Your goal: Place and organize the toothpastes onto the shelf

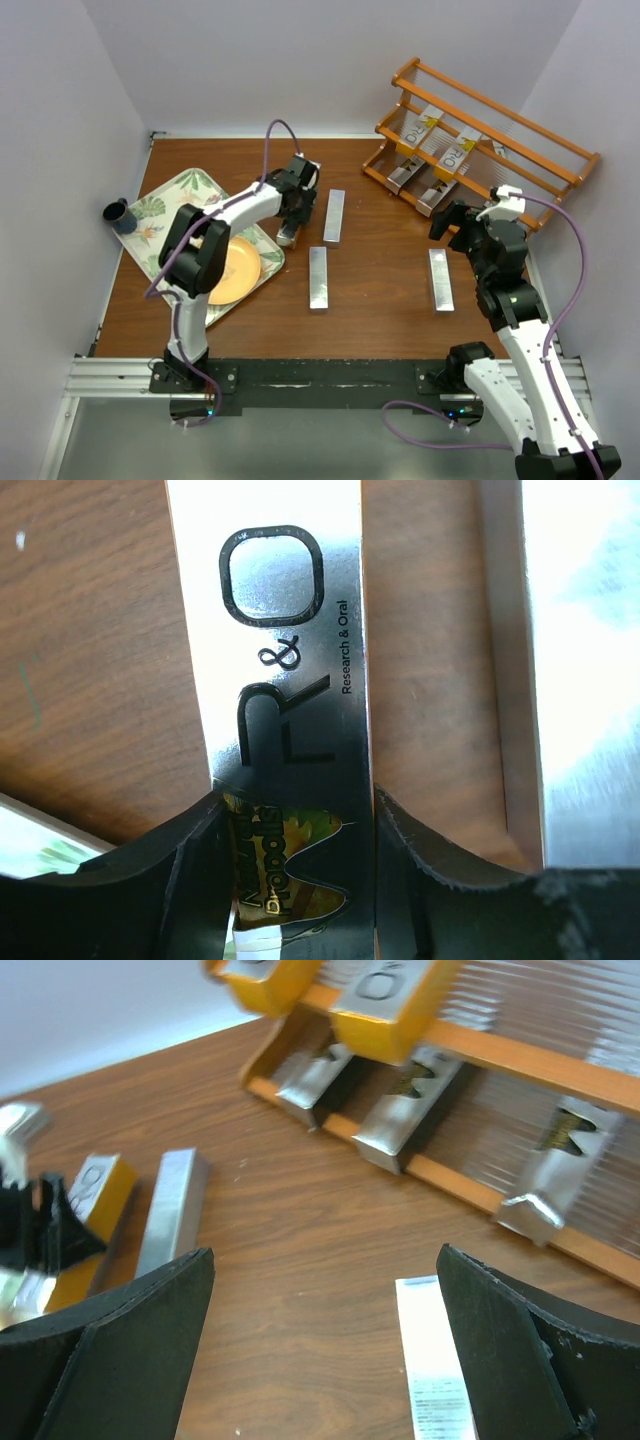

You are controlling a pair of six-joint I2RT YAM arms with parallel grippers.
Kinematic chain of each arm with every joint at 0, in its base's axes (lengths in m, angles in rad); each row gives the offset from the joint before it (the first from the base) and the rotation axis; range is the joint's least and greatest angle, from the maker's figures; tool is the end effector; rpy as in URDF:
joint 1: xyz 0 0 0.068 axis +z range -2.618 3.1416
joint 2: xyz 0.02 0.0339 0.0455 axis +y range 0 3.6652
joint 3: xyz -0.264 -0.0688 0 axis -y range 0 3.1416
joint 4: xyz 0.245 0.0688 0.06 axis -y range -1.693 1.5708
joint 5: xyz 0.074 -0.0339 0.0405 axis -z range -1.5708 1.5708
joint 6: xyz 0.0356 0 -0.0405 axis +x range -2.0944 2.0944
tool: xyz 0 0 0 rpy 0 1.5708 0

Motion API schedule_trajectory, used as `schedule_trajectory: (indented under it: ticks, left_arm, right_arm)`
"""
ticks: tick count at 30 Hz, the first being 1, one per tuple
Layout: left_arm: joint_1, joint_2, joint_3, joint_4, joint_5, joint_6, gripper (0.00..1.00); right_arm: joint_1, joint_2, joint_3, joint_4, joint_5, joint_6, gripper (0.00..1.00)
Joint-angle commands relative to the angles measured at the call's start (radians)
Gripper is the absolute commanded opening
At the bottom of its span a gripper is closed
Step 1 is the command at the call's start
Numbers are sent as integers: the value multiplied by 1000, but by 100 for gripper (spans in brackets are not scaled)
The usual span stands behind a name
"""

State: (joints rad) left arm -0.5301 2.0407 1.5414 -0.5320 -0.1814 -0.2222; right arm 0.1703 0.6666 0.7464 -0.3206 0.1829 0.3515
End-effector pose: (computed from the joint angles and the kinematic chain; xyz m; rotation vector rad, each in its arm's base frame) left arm 0.3823 -0.2166 0.1907 0.3309 2.5546 -0.0437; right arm 0.1566 0.0204 0.3301 0.2930 1.7884 0.2055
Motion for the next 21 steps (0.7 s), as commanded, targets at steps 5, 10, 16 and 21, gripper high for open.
schedule_trajectory:
  ticks: [5,10,16,21]
  left_arm:
    - [-40,-250,-15,-60,172,423,31]
    - [-136,-364,-79,-97,258,595,32]
    - [-177,-419,-58,-236,404,696,32]
    - [-189,-522,-89,-287,563,797,32]
  right_arm:
    - [3,27,5,91,-358,-141,98]
    - [5,88,7,136,-595,-183,97]
    - [11,131,-39,238,-852,-207,98]
    - [54,130,-62,293,-979,-262,98]
